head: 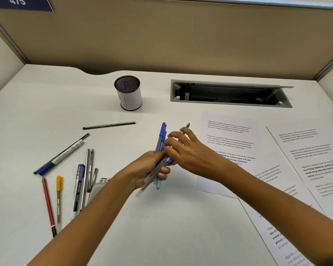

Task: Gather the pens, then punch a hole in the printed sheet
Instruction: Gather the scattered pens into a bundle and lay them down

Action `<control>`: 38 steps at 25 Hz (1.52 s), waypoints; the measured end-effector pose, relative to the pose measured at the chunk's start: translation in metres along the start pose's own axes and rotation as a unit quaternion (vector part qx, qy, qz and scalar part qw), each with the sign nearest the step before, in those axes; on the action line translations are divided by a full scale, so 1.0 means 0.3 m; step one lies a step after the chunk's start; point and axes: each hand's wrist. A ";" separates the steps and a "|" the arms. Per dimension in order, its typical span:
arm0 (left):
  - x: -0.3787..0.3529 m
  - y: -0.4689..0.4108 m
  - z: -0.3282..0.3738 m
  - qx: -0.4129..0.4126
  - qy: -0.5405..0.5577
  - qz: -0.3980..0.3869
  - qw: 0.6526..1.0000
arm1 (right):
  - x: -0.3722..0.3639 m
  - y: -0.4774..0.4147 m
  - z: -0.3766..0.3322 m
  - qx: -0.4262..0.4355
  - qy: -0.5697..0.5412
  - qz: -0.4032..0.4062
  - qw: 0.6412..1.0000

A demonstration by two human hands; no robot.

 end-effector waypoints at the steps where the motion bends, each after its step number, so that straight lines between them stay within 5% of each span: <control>1: -0.006 -0.002 -0.003 0.007 0.010 0.013 1.000 | -0.011 -0.003 -0.009 -0.014 0.009 0.000 1.000; 5: -0.024 -0.012 -0.013 -0.014 0.040 0.038 0.998 | -0.054 -0.004 -0.035 -0.118 -0.024 -0.018 0.993; 7: -0.027 -0.024 -0.018 -0.039 0.041 0.065 0.996 | -0.060 -0.011 -0.065 -0.289 -0.192 0.023 0.938; 8: -0.028 -0.032 -0.022 -0.050 0.039 0.079 0.995 | -0.059 -0.017 -0.084 -0.400 -0.308 0.065 0.861; 10: -0.030 -0.044 -0.034 -0.069 0.030 0.098 0.992 | -0.057 -0.034 -0.115 -0.566 -0.497 0.139 0.642; 12: -0.035 -0.053 -0.047 -0.077 0.017 0.098 0.992 | -0.057 -0.057 -0.118 -0.622 -0.647 0.138 0.418; 13: -0.036 -0.055 -0.057 -0.076 0.010 0.095 0.993 | -0.055 -0.068 -0.114 -0.617 -0.698 0.129 0.340; 15: -0.038 -0.055 -0.074 -0.076 0.007 0.080 0.994 | -0.044 -0.093 -0.109 -0.601 -0.738 0.118 0.284; 21: -0.081 -0.077 -0.101 -0.156 -0.020 0.126 0.980 | -0.019 -0.133 -0.140 -0.558 -0.718 0.091 0.405; 26: -0.035 -0.080 -0.104 -0.392 -0.191 0.143 0.888 | 0.019 -0.150 -0.125 -0.460 -0.672 0.153 0.560; 31: 0.007 -0.107 -0.110 -0.406 -0.347 0.126 0.836 | 0.007 -0.104 -0.146 -0.393 -0.632 0.186 0.641; 34: 0.007 -0.123 -0.167 -0.412 -0.383 0.178 0.807 | -0.025 -0.080 -0.172 -0.388 -0.619 0.182 0.658; 38: -0.005 -0.137 -0.209 -0.338 -0.301 0.212 0.866 | -0.081 -0.072 -0.218 -0.418 -0.589 0.239 0.649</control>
Point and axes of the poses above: each hand's wrist, its own y-axis away from the middle knuckle, its own x-axis out of the back of the hand, z = x × y, and after that the axes turned 1 degree about z, right-handed
